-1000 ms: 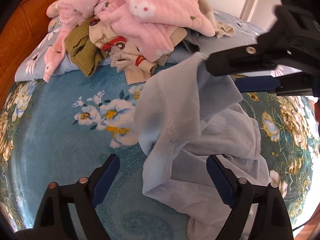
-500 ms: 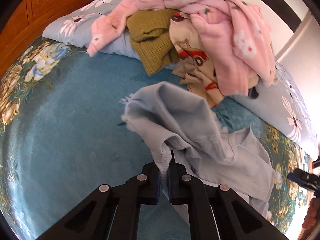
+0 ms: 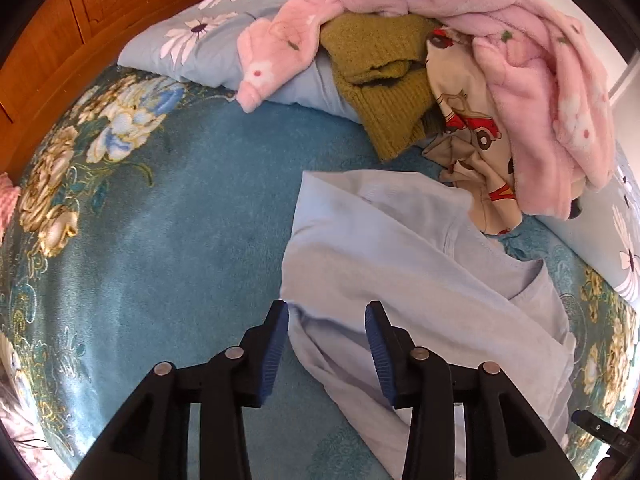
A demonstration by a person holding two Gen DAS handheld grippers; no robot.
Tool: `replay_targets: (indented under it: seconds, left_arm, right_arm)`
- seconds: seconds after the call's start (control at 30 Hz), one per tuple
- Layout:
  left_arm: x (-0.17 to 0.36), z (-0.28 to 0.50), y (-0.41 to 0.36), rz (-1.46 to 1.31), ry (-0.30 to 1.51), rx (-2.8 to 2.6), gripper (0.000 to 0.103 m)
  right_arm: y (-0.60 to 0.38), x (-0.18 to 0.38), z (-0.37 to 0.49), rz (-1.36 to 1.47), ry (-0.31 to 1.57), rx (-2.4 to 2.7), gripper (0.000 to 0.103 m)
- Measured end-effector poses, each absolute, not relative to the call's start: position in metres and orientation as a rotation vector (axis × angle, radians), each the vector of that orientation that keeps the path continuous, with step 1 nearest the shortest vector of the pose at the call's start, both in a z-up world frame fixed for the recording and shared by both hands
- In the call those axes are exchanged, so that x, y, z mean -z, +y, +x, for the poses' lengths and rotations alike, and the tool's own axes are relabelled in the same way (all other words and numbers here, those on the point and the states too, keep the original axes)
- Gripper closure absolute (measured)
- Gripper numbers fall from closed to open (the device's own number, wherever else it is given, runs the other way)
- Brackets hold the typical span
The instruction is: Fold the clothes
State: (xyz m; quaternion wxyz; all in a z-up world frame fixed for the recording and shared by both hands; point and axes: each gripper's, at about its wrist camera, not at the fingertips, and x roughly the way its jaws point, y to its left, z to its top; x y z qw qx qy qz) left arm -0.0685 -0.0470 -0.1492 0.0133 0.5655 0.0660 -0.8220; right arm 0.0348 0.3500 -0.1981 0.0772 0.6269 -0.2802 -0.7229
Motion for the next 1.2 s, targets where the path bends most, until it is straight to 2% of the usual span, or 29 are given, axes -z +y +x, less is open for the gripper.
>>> replay_targets:
  seconds: [0.07, 0.17, 0.2, 0.37, 0.57, 0.67, 0.73, 0.8, 0.87, 0.9, 1.03, 1.13, 1.17, 1.2]
  left_arm:
    - [0.138, -0.063, -0.027, 1.775, 0.202, 2.627, 0.057]
    - [0.131, -0.059, 0.032, 1.899, 0.147, 2.771, 0.051]
    - [0.134, -0.056, 0.056, 1.962, 0.100, 2.812, 0.048]
    - [0.162, -0.031, 0.168, 2.212, -0.225, 2.859, 0.047]
    - [0.197, -0.010, 0.224, 2.300, -0.528, 2.784, 0.047]
    - [0.200, -0.007, 0.223, 2.283, -0.535, 2.780, 0.047]
    - [0.197, -0.007, 0.213, 2.266, -0.473, 2.793, 0.052]
    - [0.194, -0.011, 0.201, 2.249, -0.394, 2.796, 0.080]
    - [0.191, -0.019, 0.183, 2.251, -0.266, 2.786, 0.096]
    - [0.188, -0.022, 0.173, 2.239, -0.210, 2.787, 0.098]
    - [0.182, -0.033, 0.136, 2.252, -0.064, 2.737, 0.099]
    - [0.175, -0.029, 0.134, 2.229, -0.064, 2.773, 0.098]
    - [0.173, -0.027, 0.139, 2.241, -0.069, 2.785, 0.095]
    - [0.173, -0.025, 0.144, 2.262, -0.071, 2.787, 0.085]
  right_arm:
    - [0.354, 0.199, 0.033, 1.875, -0.862, 2.178, 0.037]
    - [0.359, 0.202, 0.030, 1.876, -0.915, 2.191, 0.037]
    - [0.362, 0.202, 0.032, 1.878, -0.930, 2.196, 0.037]
    - [0.381, 0.202, 0.043, 1.884, -1.006, 2.222, 0.037]
    - [0.415, 0.201, 0.068, 1.901, -1.098, 2.275, 0.037]
    - [0.433, 0.204, 0.081, 1.927, -1.132, 2.280, 0.037]
    - [0.439, 0.209, 0.088, 1.941, -1.150, 2.279, 0.037]
    - [0.440, 0.214, 0.089, 1.951, -1.183, 2.261, 0.037]
    - [0.439, 0.218, 0.088, 1.949, -1.209, 2.237, 0.037]
    - [0.436, 0.218, 0.086, 1.945, -1.205, 2.231, 0.037]
    - [0.417, 0.217, 0.075, 1.919, -1.177, 2.195, 0.037]
    - [0.402, 0.218, 0.067, 1.918, -1.143, 2.177, 0.037]
    - [0.397, 0.218, 0.065, 1.917, -1.141, 2.168, 0.037]
    - [0.393, 0.219, 0.064, 1.915, -1.142, 2.157, 0.037]
